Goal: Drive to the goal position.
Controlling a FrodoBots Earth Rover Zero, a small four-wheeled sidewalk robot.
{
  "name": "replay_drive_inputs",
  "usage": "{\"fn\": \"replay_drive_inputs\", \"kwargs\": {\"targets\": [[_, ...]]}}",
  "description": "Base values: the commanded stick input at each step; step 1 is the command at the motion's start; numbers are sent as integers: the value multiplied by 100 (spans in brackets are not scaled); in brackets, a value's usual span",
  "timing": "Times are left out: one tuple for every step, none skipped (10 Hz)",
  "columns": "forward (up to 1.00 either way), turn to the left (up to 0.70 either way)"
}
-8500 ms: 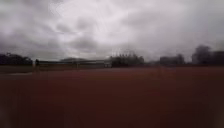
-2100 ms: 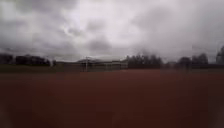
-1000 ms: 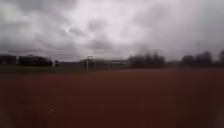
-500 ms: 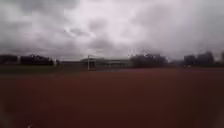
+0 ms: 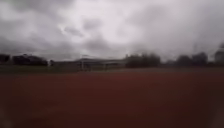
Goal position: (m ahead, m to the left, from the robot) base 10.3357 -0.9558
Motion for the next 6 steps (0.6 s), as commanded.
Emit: {"fn": "replay_drive_inputs", "kwargs": {"targets": [[85,0],[85,0],[85,0],[85,0],[85,0],[85,0]]}}
